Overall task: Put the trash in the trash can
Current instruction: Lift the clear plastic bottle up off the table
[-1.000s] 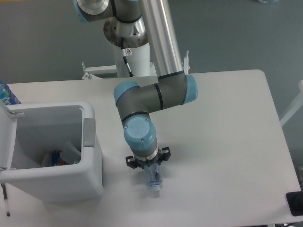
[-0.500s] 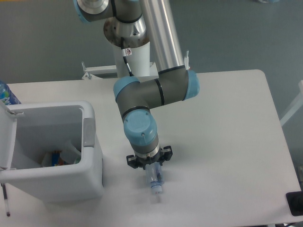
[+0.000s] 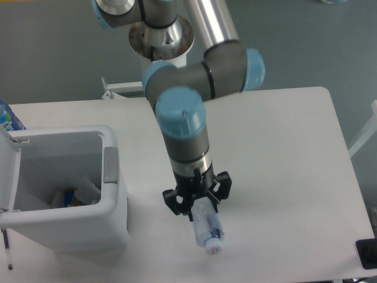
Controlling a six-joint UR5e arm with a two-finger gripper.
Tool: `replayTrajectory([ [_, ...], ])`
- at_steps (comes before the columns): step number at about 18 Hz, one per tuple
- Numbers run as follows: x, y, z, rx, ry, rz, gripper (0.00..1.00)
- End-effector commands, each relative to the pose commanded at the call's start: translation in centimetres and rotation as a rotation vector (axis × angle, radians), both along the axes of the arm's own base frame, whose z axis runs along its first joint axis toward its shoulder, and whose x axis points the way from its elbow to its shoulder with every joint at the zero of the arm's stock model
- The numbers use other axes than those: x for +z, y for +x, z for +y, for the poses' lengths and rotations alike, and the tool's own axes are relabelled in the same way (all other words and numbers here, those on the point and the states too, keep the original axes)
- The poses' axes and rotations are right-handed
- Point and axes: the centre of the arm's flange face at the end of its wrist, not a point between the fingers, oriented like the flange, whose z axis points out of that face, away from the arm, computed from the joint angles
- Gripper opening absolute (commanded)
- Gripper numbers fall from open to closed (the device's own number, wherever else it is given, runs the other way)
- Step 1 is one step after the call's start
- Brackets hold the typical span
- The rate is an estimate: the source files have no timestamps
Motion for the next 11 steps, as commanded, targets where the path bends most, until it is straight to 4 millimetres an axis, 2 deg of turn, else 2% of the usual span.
replayTrajectory([
  [5,4.8,1.3,0.2,-0.028,0.169,0.028,0.55],
  [11,11.3,3.1,-0.8,-0.098,0.304,0.048,0.55],
])
